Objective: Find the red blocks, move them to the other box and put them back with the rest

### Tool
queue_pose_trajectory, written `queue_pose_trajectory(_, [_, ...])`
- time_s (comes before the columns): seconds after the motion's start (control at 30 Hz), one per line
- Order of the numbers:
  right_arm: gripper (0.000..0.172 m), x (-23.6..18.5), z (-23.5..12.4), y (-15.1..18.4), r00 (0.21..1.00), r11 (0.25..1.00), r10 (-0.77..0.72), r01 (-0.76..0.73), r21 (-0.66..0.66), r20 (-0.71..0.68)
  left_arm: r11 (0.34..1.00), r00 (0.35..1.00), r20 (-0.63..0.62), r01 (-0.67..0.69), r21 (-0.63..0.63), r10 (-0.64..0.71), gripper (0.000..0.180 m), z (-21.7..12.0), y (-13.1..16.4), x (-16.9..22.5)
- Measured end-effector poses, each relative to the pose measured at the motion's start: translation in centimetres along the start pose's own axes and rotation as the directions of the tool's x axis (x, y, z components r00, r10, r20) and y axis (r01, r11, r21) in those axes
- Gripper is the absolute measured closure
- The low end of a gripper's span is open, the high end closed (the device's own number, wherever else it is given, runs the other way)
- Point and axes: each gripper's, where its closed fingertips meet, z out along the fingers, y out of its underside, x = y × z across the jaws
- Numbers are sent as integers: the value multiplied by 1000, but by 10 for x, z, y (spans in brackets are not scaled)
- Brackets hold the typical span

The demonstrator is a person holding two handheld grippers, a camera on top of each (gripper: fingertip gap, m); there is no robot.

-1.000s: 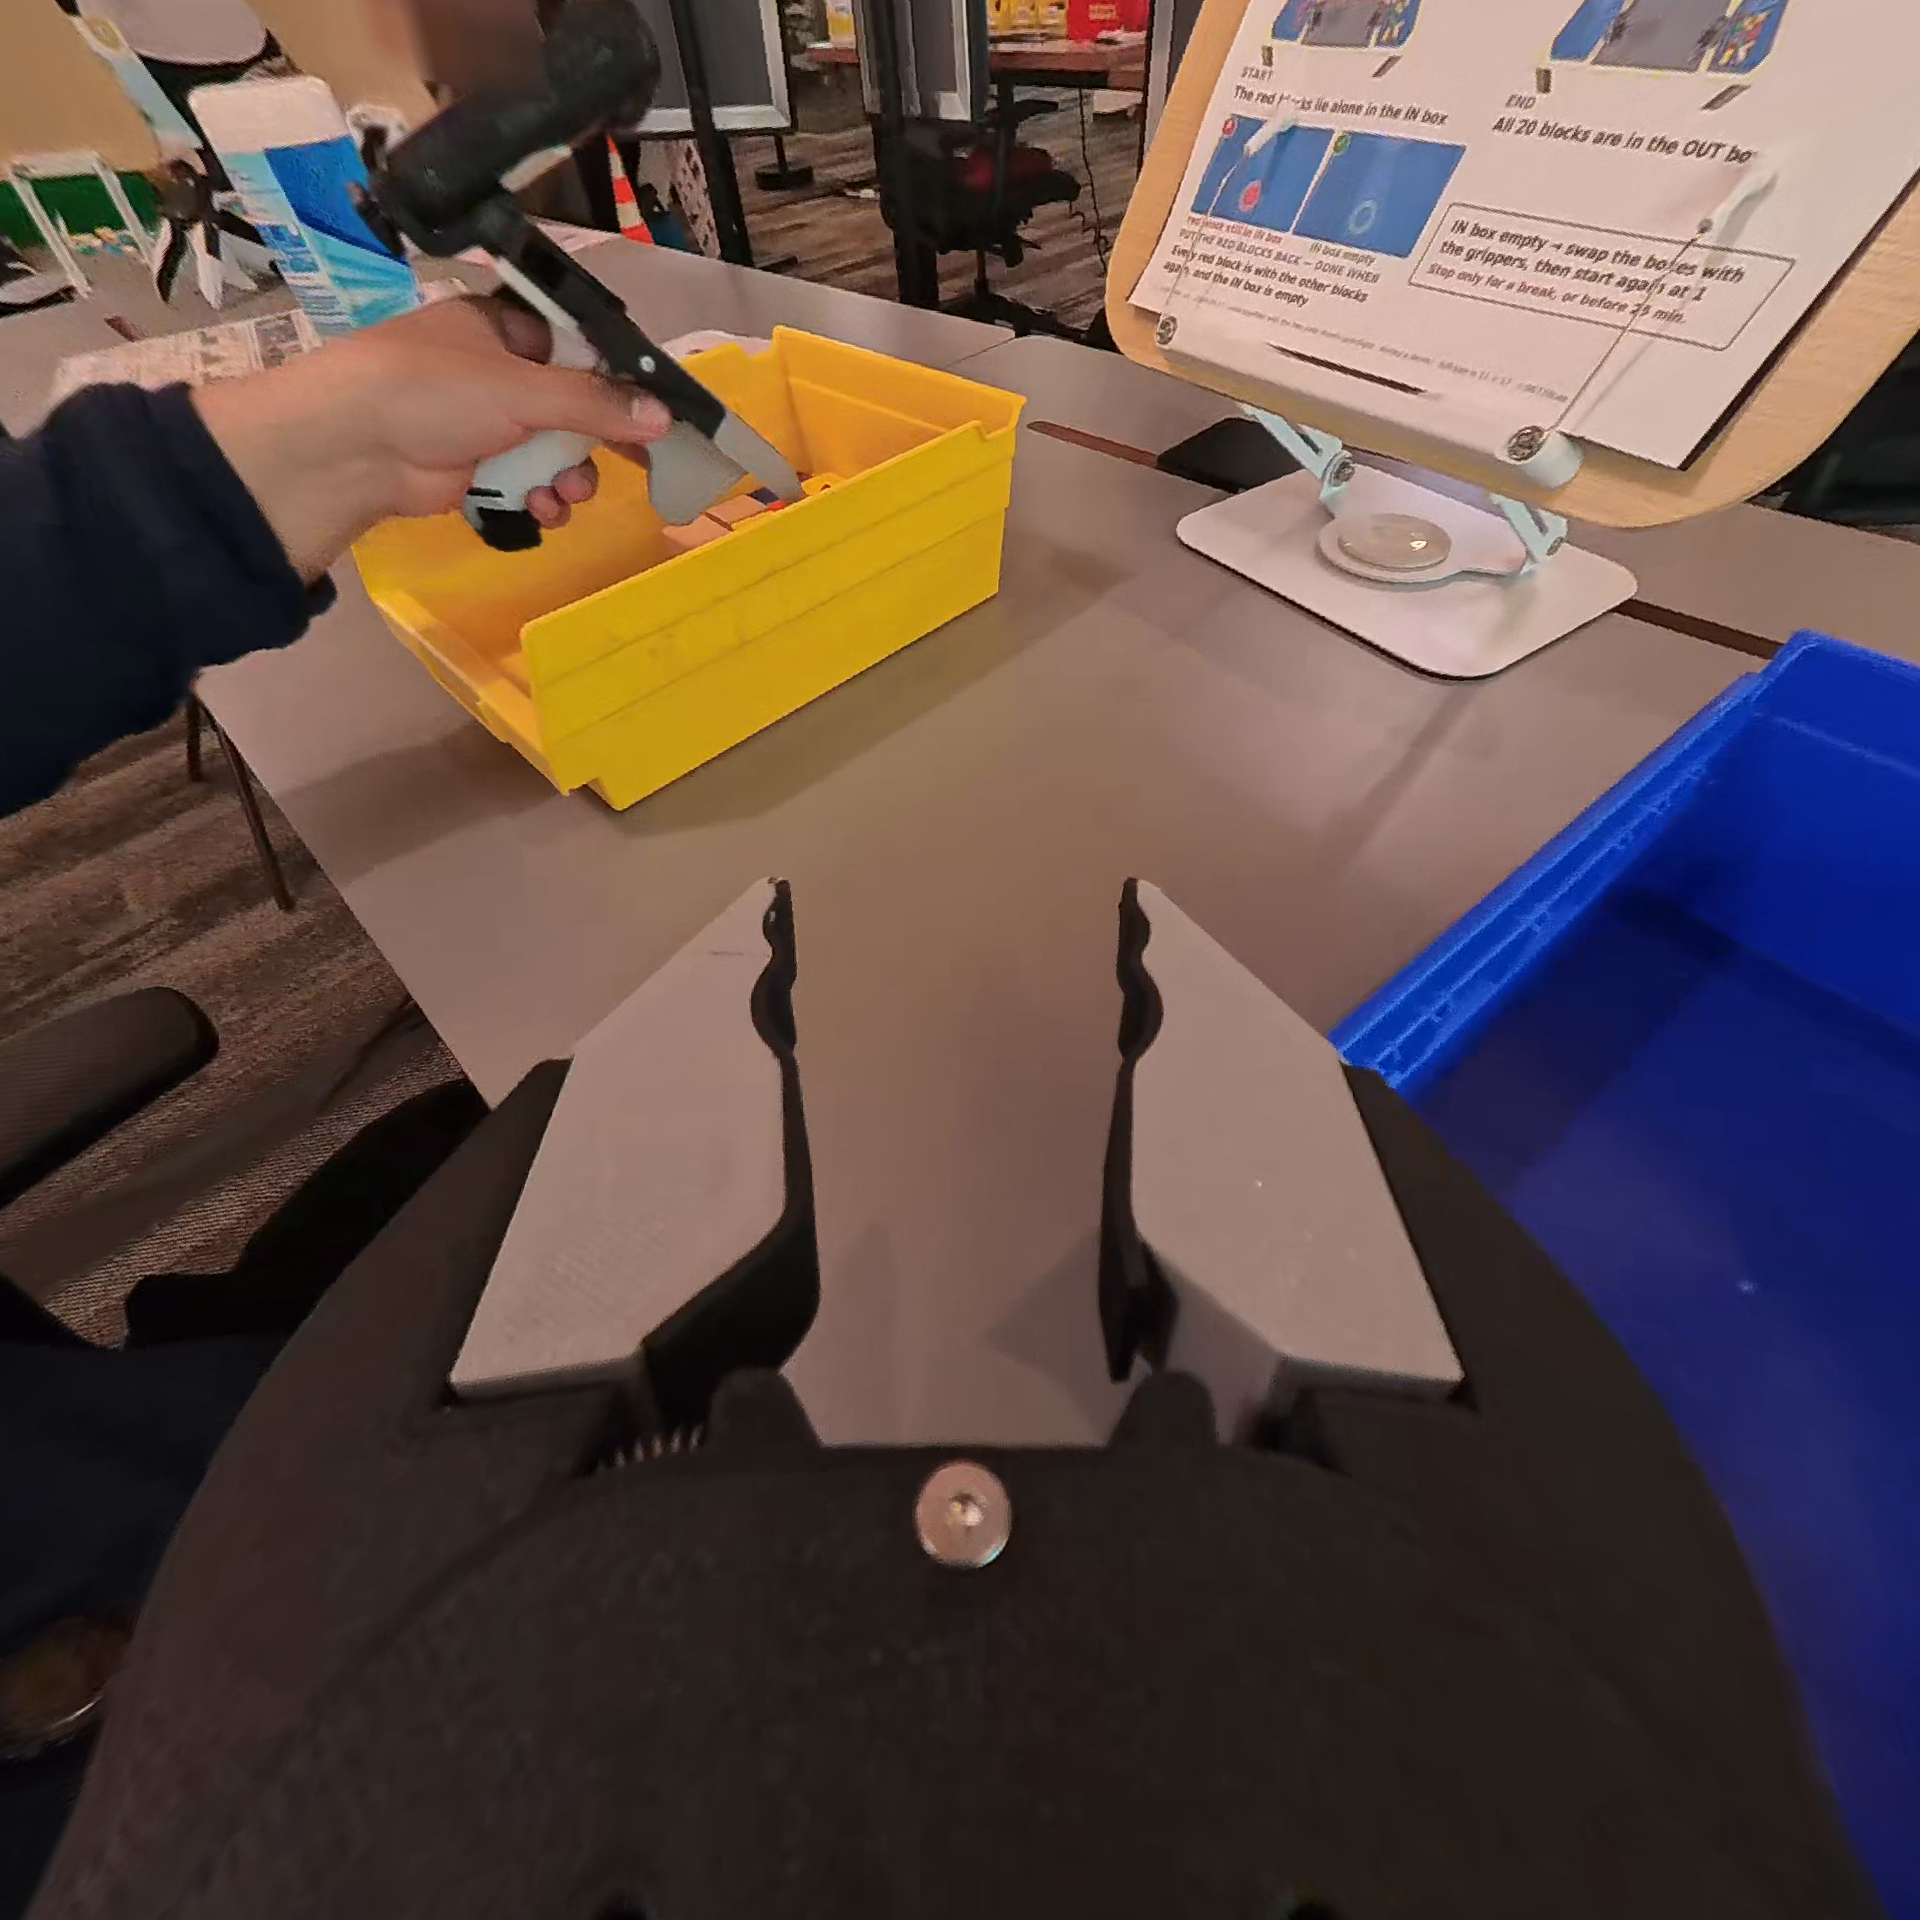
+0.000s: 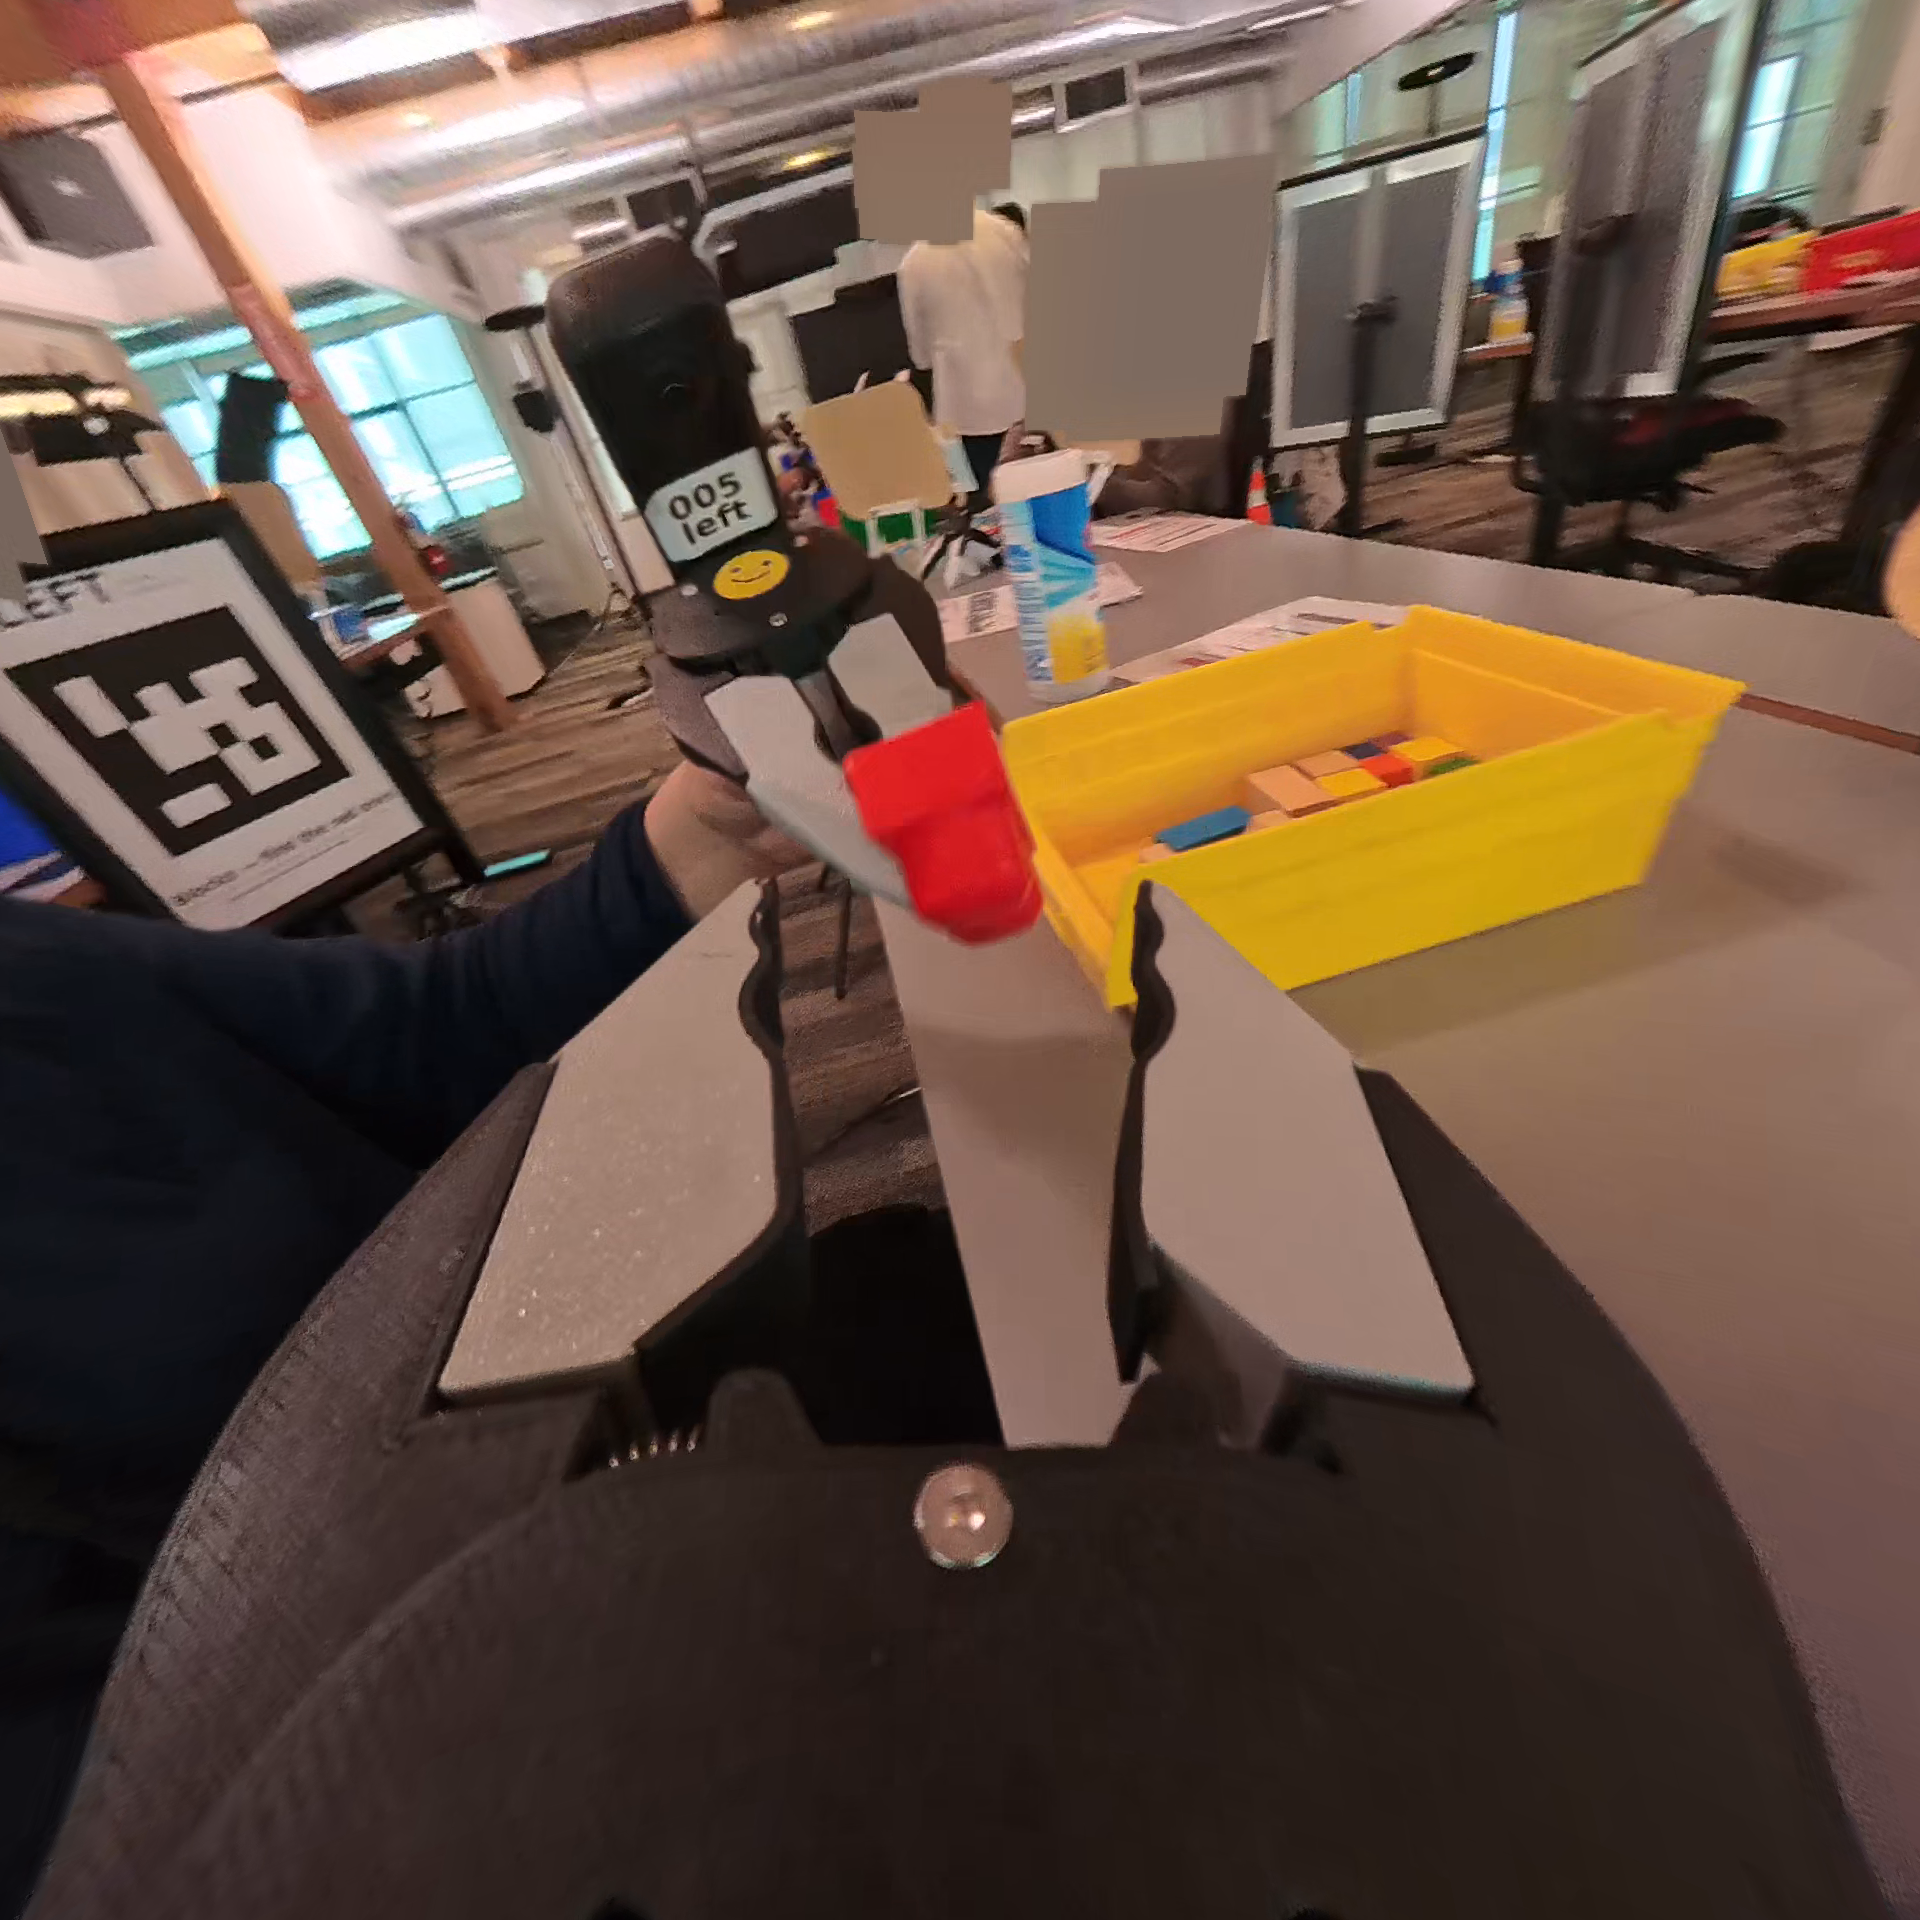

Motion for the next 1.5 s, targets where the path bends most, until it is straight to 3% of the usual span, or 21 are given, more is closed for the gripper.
queue_pose_trajectory(0.07, [108, -7, 10, 12, 1000, 998, -23, 24, -57, 14, 1000, 998, -55, 14, -10, -15, 178, 13, 4, 16])
queue_pose_trajectory(0.13, [138, -13, 15, 24, 999, 994, -42, 45, -100, 32, 999, 999, -35, 12, -30, -13, 177, 21, 12, 17])
queue_pose_trajectory(0.27, [138, -1, 11, 36, 997, 988, -60, 54, -143, -40, 995, 995, -17, 98, -9, -98, 174, 29, 23, 8])
queue_pose_trajectory(0.33, [138, 15, 4, 35, 989, 987, -79, 60, -149, -126, 991, 991, 11, 132, 36, -133, 160, 23, 20, -1])
queue_pose_trajectory(0.4, [138, 33, -12, 25, 966, 985, -124, 93, -143, -225, 980, 984, 10, 176, 95, -178, 161, 9, 14, -7])
queue_pose_trajectory(0.53, [139, 79, -66, -7, 874, 984, -177, 141, -111, -452, 964, 947, 182, 263, 42, -266, 138, -20, 33, -44])
queue_pose_trajectory(0.67, [138, 153, -132, -26, 697, 981, -191, 115, -155, -691, 941, 894, 297, 310, 134, -337, 130, -51, 38, -73])
queue_pose_trajectory(0.77, [138, 221, -171, -21, 575, 977, -163, -20, -213, -801, 915, 849, 342, 361, 182, -403, 125, -68, 42, -87])
queue_pose_trajectory(0.87, [125, 263, -189, 2, 525, 951, -95, -202, -232, -846, 905, 829, 365, 366, 218, -423, 125, -84, 41, -93])
queue_pose_trajectory(1.07, [131, 215, -149, -2, 629, 981, -94, -74, -181, -771, 910, 678, 634, 402, 106, -373, 125, -132, 90, -127])
queue_pose_trajectory(1.33, [131, 136, -118, -14, 738, 978, -164, 36, -205, -655, 908, 667, 643, 403, 112, -376, 125, -138, 92, -128])
queue_pose_trajectory(1.5, [132, 112, -125, -25, 725, 969, -228, 105, -222, -650, 891, 642, 677, 453, 42, -358, 127, -135, 113, -132])
